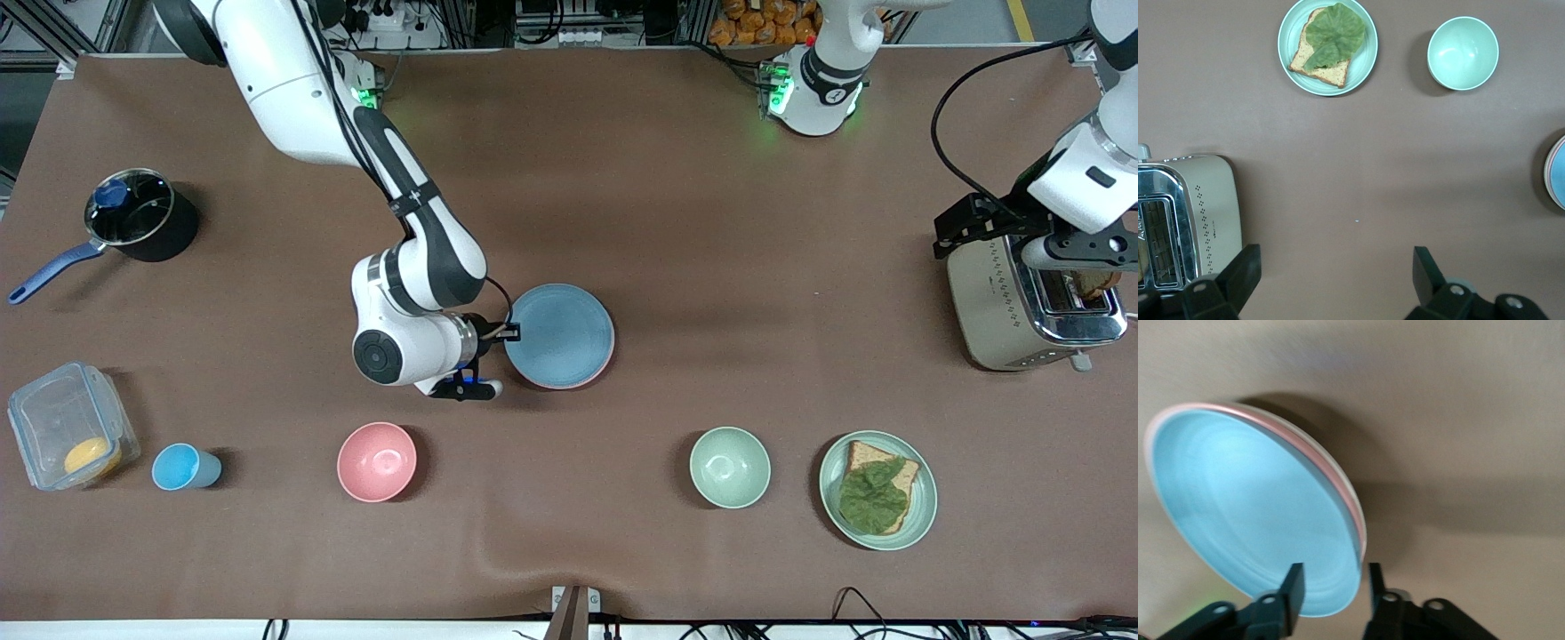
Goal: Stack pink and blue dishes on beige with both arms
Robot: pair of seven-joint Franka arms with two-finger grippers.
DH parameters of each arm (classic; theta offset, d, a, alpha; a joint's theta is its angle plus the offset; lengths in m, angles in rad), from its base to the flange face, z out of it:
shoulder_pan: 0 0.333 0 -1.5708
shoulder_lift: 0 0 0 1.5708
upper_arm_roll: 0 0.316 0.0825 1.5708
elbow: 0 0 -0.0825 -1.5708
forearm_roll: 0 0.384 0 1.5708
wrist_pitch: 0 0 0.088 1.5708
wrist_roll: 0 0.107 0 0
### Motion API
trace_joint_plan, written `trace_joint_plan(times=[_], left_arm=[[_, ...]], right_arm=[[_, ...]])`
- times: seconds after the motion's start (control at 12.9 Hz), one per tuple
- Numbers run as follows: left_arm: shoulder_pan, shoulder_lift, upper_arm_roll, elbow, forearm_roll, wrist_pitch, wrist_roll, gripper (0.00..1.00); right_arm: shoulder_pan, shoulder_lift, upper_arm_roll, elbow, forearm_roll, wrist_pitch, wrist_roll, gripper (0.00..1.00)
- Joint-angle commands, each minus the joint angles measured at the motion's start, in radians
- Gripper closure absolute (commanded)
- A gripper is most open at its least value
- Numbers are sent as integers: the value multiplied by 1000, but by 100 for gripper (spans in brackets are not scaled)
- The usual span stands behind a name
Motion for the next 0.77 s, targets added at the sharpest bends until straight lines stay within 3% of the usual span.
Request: trace_joint_plan(times=[0.0, 0.15, 0.23, 0.46, 0.7], left_arm=[[-11, 17, 6, 29, -7, 11, 4, 0], [-14, 17, 8, 30, -3, 9, -1, 0], [-13, 17, 8, 36, -3, 5, -1, 0], [-11, 23, 9, 44, -3, -24, -13, 0], [-10, 31, 6, 58, 8, -27, -6, 0]], right_arm=[[-63, -21, -11, 44, 13, -120, -15, 0], [-159, -44, -14, 83, -8, -220, -56, 0], [-210, -60, -16, 88, -59, -262, -99, 0], [-346, -134, -13, 84, -324, -314, -188, 0], [-477, -191, -13, 84, -412, -349, -347, 0]])
